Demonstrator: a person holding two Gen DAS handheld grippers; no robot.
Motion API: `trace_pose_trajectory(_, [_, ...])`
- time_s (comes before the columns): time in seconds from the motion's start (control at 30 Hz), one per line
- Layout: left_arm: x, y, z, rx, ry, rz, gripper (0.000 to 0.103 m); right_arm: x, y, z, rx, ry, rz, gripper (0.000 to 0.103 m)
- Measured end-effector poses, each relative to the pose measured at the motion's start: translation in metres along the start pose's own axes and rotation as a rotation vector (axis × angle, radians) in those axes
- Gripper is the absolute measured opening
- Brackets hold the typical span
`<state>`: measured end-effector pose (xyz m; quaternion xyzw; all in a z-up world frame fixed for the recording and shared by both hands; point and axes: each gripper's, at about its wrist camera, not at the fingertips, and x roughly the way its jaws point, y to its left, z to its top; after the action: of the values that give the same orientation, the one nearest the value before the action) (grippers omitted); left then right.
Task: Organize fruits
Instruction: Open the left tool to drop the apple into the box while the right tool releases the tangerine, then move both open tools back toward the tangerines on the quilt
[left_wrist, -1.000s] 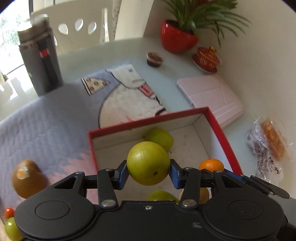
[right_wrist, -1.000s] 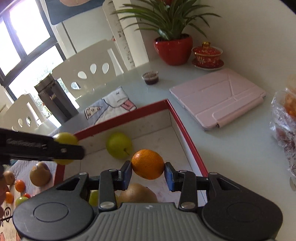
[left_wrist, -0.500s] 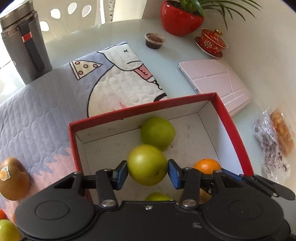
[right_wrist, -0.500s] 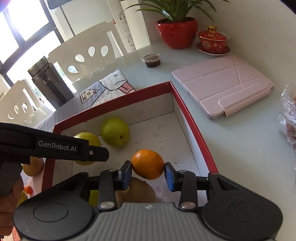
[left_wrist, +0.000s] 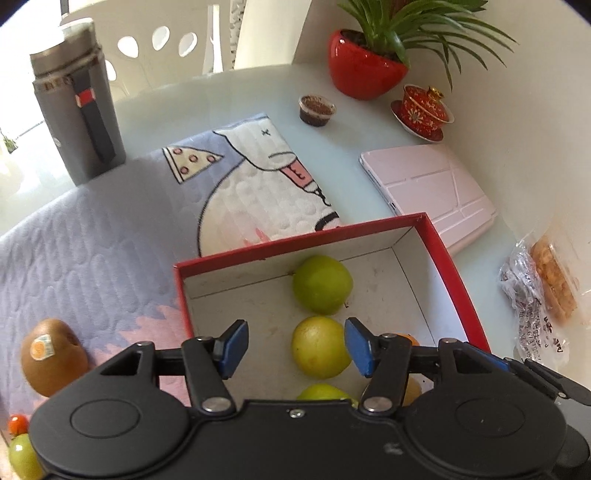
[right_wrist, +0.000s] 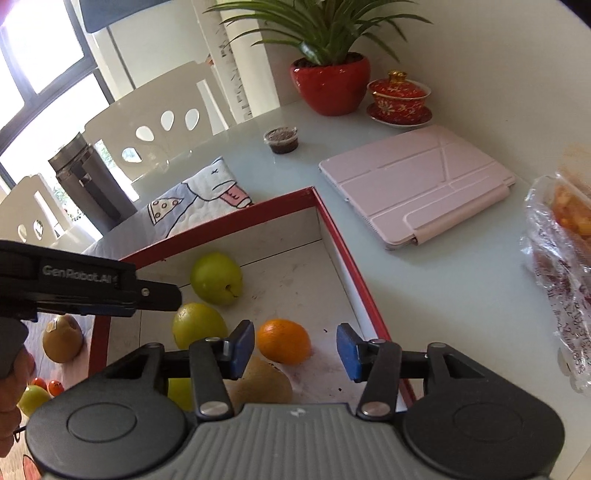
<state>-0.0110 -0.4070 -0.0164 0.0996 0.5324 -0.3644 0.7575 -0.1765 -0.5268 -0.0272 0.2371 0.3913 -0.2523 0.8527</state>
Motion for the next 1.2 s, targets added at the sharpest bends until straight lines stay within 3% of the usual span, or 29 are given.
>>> trace_pose_trajectory(0.27, [-0.027, 0.013, -0.006, -0.003, -0.043, 0.02, 0.071, -0.013, 0.014, 0.0, -0.022, -0.009, 0.01, 0.052])
trace_pose_trajectory(0.57, [-0.062, 0.052, -0.02, -0.057, -0.09, 0.051, 0.072, -0.025, 0.051, -0.001, -0.073, -0.024, 0.041, 0.054])
trace_pose_trajectory(0.83, [-0.097, 0.109, -0.038, -0.137, -0.134, 0.089, 0.072, -0.034, 0.104, -0.002, -0.144, -0.038, 0.081, 0.055])
trace_pose_trajectory(1.2, [-0.148, 0.212, -0.063, -0.29, -0.195, 0.176, 0.073, -0.038, 0.208, -0.005, -0.295, -0.041, 0.166, 0.057])
